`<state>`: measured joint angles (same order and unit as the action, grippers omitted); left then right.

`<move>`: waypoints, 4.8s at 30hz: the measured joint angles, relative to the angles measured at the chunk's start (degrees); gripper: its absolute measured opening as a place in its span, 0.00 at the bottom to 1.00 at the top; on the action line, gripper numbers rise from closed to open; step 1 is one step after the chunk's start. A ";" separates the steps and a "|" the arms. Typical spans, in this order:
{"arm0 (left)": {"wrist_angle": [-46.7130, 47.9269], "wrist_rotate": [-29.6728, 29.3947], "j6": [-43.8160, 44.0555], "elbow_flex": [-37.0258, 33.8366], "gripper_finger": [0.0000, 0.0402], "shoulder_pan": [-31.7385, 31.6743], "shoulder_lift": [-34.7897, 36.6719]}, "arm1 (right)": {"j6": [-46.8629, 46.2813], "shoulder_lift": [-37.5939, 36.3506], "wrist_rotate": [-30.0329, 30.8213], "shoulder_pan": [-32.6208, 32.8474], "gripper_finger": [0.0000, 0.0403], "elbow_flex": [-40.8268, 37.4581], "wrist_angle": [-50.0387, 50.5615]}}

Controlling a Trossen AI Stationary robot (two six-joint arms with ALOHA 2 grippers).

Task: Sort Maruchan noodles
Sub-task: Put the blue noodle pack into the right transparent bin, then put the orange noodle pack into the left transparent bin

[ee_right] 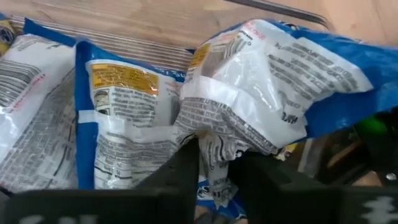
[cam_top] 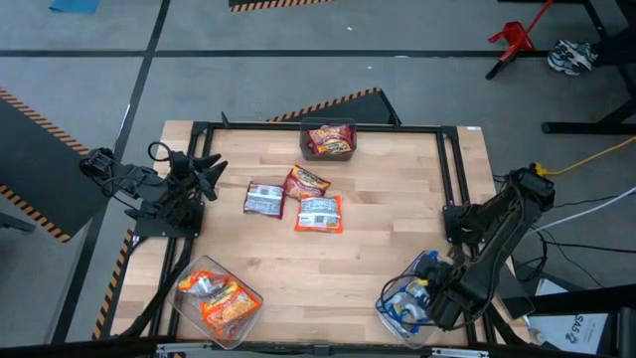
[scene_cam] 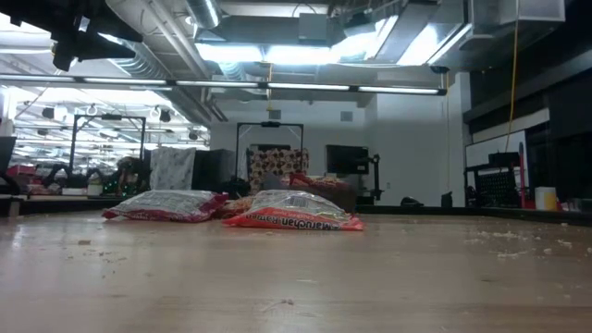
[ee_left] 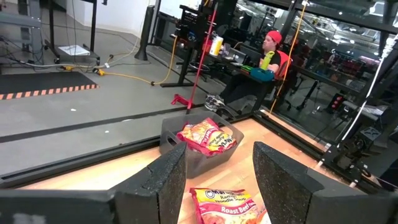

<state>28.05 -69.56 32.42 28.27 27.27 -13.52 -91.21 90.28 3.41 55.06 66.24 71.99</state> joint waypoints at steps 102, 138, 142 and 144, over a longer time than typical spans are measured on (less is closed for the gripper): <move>7.54 10.09 0.50 0.00 0.44 0.00 0.07 | 65.79 26.38 -4.50 -62.19 0.03 18.40 -31.94; 7.30 10.60 8.25 0.00 0.44 0.00 0.09 | 68.99 35.66 -0.20 -42.11 0.00 46.37 -70.83; 7.26 10.60 10.46 0.00 0.44 0.01 0.09 | 69.00 38.63 -2.97 -41.79 0.00 46.35 -76.83; 7.27 10.64 10.97 0.00 0.44 0.00 0.09 | 69.01 40.03 -4.90 -41.64 0.00 46.35 -80.22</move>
<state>35.32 -58.92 43.40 28.27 27.27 -13.43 -22.20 130.31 -1.49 13.43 112.60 -8.23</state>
